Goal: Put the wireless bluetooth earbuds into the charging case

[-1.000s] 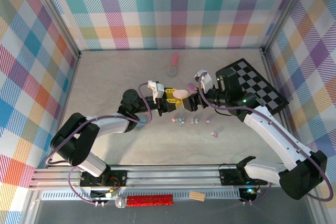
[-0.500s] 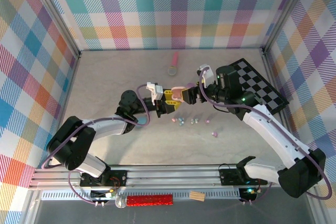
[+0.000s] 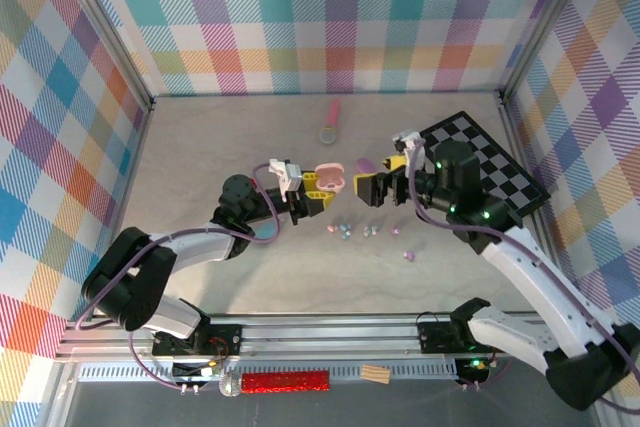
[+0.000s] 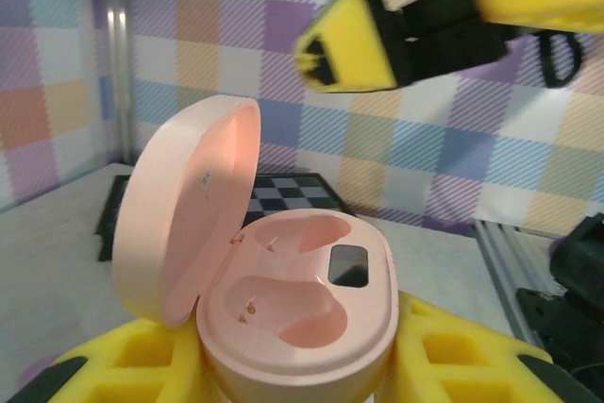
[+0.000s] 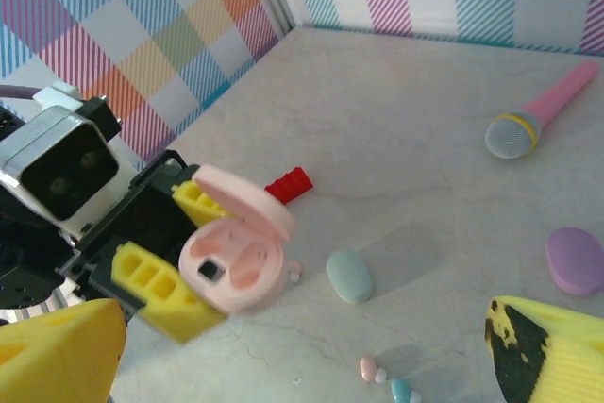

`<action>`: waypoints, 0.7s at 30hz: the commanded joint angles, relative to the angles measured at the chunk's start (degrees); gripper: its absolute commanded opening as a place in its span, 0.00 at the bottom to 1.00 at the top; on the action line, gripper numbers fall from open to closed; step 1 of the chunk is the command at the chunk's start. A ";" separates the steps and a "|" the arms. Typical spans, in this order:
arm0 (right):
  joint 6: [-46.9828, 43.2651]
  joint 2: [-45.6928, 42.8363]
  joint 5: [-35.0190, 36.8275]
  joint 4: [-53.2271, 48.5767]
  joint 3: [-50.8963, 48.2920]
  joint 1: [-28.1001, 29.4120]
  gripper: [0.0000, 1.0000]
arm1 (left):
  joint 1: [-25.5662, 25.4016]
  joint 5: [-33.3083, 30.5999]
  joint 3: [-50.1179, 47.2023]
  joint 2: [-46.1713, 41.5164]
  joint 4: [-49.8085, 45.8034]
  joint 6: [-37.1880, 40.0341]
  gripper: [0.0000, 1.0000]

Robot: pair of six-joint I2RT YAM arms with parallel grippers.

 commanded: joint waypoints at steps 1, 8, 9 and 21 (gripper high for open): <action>8.30 -2.62 4.35 2.53 -4.74 -0.20 0.97 | 1.25 -0.66 -0.43 -5.26 -5.18 4.67 0.35; 14.98 1.49 3.67 3.67 -13.46 1.18 0.94 | 3.28 -2.73 -1.34 -12.44 -12.12 5.50 0.35; 14.02 2.50 4.75 3.24 -13.73 2.04 0.94 | 3.87 -3.19 -1.61 -13.10 -11.28 3.98 0.36; -1.04 25.16 26.94 -3.38 -3.79 19.19 0.92 | 12.26 -10.61 -2.43 -19.10 -10.72 0.97 0.35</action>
